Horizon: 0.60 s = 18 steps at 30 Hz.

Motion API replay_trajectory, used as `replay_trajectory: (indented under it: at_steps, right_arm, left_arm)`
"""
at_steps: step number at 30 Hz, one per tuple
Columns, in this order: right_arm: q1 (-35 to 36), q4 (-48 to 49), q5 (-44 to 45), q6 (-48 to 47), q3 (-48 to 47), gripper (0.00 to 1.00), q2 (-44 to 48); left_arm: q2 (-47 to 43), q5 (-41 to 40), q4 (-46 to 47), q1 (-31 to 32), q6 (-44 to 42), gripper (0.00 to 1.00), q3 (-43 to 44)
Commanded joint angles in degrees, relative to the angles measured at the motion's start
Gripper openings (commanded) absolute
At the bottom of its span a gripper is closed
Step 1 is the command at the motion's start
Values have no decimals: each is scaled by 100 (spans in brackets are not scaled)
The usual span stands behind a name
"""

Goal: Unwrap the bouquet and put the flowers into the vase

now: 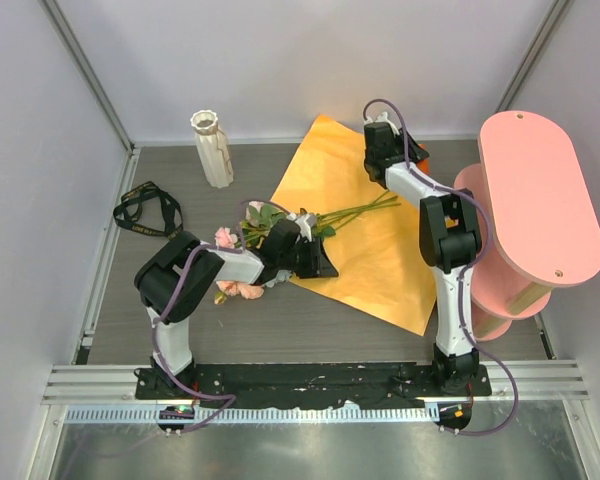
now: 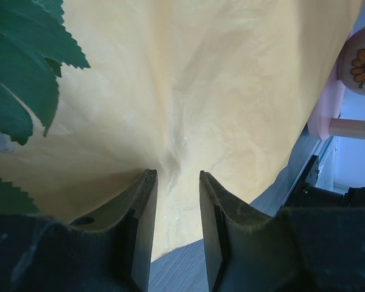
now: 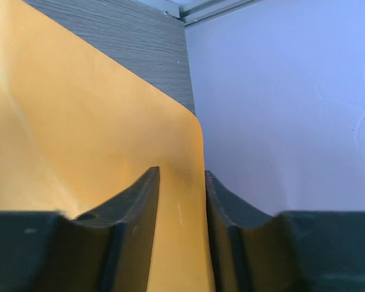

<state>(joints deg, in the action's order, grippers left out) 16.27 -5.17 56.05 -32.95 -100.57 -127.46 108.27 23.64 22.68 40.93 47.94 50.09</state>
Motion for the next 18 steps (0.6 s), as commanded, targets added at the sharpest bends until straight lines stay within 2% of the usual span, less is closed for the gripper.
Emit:
replay_trajectory:
  at_steps: [1, 6, 9, 11, 18]
  right_arm:
    - [-54, 490, 406, -396, -760, 47, -498]
    - [-177, 376, 626, -343, -1754, 68, -1210]
    - [-169, 228, 977, -353, -2202, 71, -1501]
    - [-90, -631, 934, -11, -2649, 73, -1440]
    - [894, -1863, 750, 604, -2678, 73, -394]
  left_arm:
    - [80, -263, 325, 108, 75, 37, 36]
    - [124, -439, 290, 144, -31, 36, 10]
    - [19, -457, 264, 135, -48, 37, -51]
    - [-42, -439, 246, 144, -31, 37, -60]
    - [133, -61, 667, 144, 443, 38, 36]
